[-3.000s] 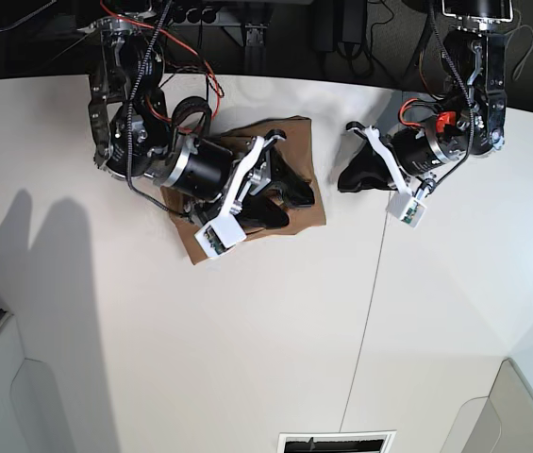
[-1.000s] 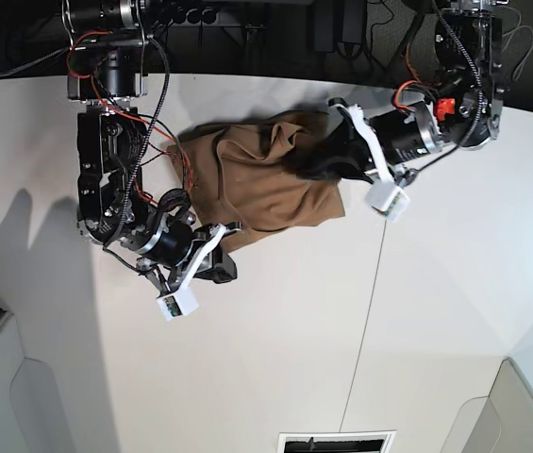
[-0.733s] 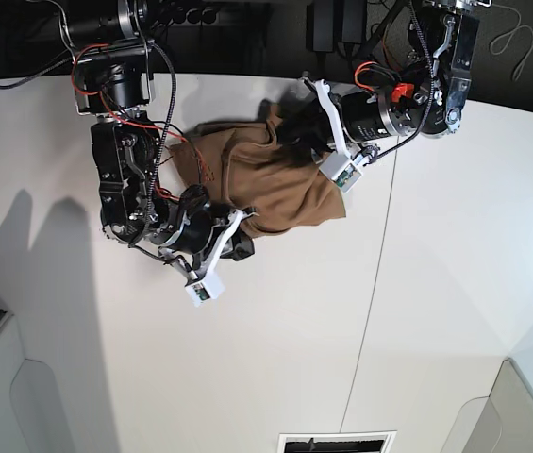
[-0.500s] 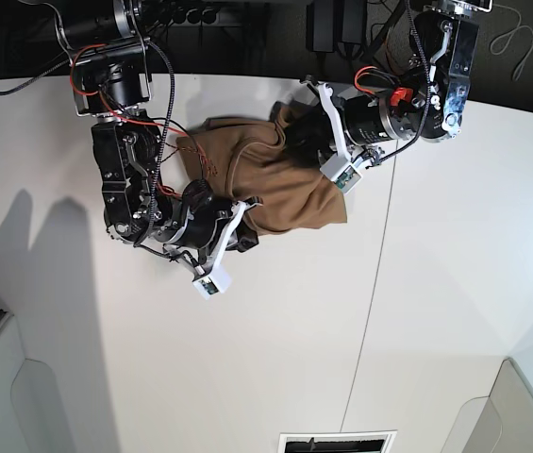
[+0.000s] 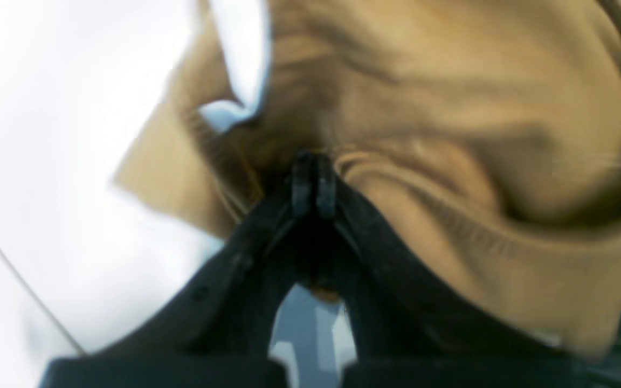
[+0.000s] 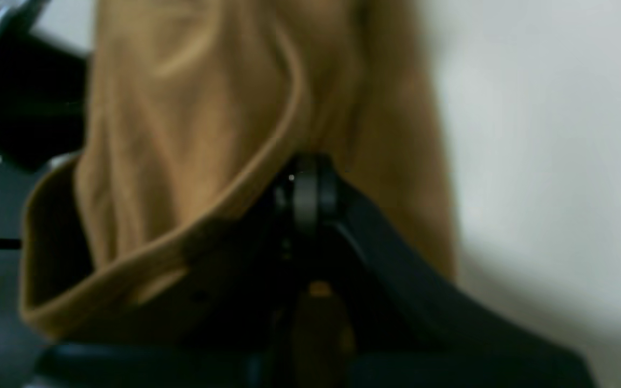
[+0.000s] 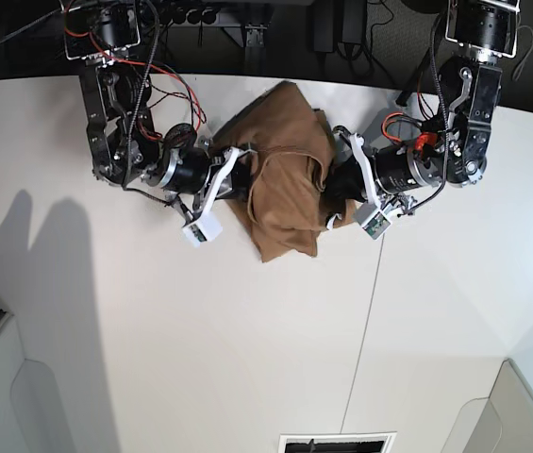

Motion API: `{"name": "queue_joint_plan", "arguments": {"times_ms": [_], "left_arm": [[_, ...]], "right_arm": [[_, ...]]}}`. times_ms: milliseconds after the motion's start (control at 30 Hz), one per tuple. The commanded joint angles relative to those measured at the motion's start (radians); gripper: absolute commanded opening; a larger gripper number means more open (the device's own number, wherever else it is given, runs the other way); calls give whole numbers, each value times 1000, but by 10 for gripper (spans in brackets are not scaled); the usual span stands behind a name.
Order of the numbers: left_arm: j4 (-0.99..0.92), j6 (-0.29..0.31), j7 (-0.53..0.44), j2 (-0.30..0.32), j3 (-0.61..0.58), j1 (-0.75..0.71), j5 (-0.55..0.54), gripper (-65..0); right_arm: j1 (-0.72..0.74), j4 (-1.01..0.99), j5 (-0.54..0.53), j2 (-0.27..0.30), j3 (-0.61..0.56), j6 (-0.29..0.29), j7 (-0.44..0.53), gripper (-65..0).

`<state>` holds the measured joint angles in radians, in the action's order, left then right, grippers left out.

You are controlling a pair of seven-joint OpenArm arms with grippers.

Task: Layout the t-shirt on the table in an organized manner, then fold the t-shirt properly
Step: 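Lift and fold the bundle over itself with both grippers, then lay it down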

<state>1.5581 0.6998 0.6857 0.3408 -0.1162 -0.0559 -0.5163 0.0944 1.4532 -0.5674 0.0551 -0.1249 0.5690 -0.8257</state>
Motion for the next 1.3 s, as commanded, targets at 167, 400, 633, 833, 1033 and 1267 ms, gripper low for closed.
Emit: {"name": "queue_joint_plan", "arguments": {"times_ms": [167,400,633,833,1033,1267], "left_arm": [[-97,-2,-20,-47,-53,134,36,-650],[-99,-2,-8,-58,-53,158,10,-650],[19,-2,155,-48,79,150,-194,-650],[35,-2,179,23,93,132,-299,-650],[109,-2,232,68,101,28,-370,-650],[108,-2,107,25,101,-61,-254,-650]], "right_arm": [[-73,127,-41,-3,-2,11,13,-650],[-114,192,-10,-2,13,11,13,-650],[-114,220,-9,3,123,11,14,-650],[-114,221,-28,15,153,11,12,-650],[-117,223,-113,27,145,11,-45,-650],[-119,216,-60,27,98,11,-9,-650]]}}
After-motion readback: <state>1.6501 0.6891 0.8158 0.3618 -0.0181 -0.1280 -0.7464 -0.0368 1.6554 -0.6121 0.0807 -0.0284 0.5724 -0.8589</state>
